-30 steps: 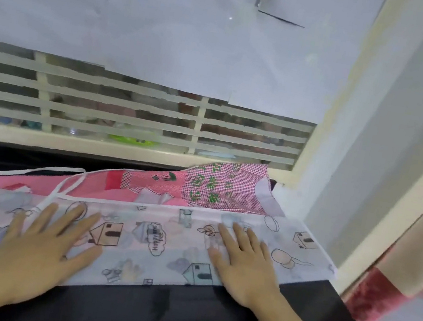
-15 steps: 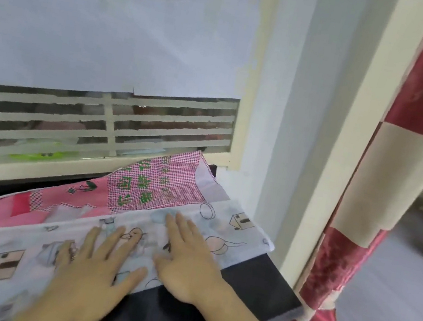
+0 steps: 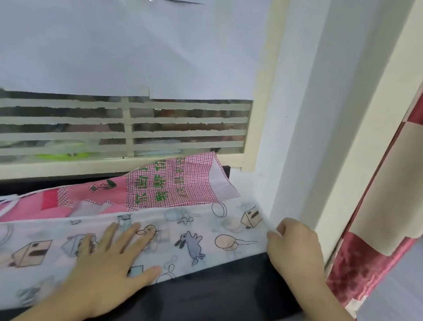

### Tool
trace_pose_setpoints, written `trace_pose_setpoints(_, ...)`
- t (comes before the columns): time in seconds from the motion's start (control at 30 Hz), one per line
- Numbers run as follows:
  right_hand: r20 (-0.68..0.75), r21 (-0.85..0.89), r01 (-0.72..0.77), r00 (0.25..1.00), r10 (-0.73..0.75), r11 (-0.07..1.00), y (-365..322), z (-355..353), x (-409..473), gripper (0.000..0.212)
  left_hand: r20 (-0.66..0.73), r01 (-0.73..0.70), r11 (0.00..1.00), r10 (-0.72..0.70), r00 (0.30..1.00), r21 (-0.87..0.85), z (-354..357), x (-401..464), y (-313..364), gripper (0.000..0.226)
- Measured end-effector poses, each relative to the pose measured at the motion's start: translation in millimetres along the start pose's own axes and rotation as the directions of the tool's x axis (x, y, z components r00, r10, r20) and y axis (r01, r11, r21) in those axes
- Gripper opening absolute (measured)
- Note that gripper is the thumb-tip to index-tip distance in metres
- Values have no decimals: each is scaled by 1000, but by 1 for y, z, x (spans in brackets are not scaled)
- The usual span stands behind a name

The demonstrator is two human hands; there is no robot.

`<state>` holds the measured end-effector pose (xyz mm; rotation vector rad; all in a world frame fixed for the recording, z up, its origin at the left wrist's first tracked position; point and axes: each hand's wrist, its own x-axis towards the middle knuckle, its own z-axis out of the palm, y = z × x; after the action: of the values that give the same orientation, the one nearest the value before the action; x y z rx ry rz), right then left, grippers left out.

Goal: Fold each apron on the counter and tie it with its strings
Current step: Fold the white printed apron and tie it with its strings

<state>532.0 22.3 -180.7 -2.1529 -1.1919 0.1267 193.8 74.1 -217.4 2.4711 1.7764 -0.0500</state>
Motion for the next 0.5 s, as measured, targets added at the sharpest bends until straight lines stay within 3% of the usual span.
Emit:
trace_pose_setpoints(0.03,-31,194,-12,999,18,981,-5,-3,-1,18,1,6,1000,-6,1000,-8,0,-1,-1,97)
trace_pose_setpoints(0.07,-18,447,-77,995,95,891,-9,-5,-5,21,4,6,1000,-6,1000,-11,0,0,-1,97)
trace_pose_setpoints(0.13,247,820,-305,952,182,485,-21,-10,-18,26,12,11,1000,-10,1000,-15,1,0,-2,96)
trace_pose_setpoints(0.17,434,833,-457,890,143,314,-28,-11,-27,29,19,12,1000,-11,1000,-16,0,0,-2,94)
trace_pose_setpoints(0.2,579,767,-573,812,73,290,-35,-10,-36,31,23,11,1000,-11,1000,-20,0,-1,-3,92)
trace_pose_setpoints(0.27,693,656,-597,719,-56,463,-49,-2,-51,32,26,6,1000,-5,1000,-26,-2,-2,-3,93)
trace_pose_setpoints(0.37,639,646,-473,765,-84,599,-74,16,-64,21,27,5,999,-3,1000,-53,-3,-4,-4,98)
trace_pose_setpoints(0.5,448,693,-393,892,67,604,-78,22,-69,15,31,-28,963,37,999,-268,-17,-10,-4,108)
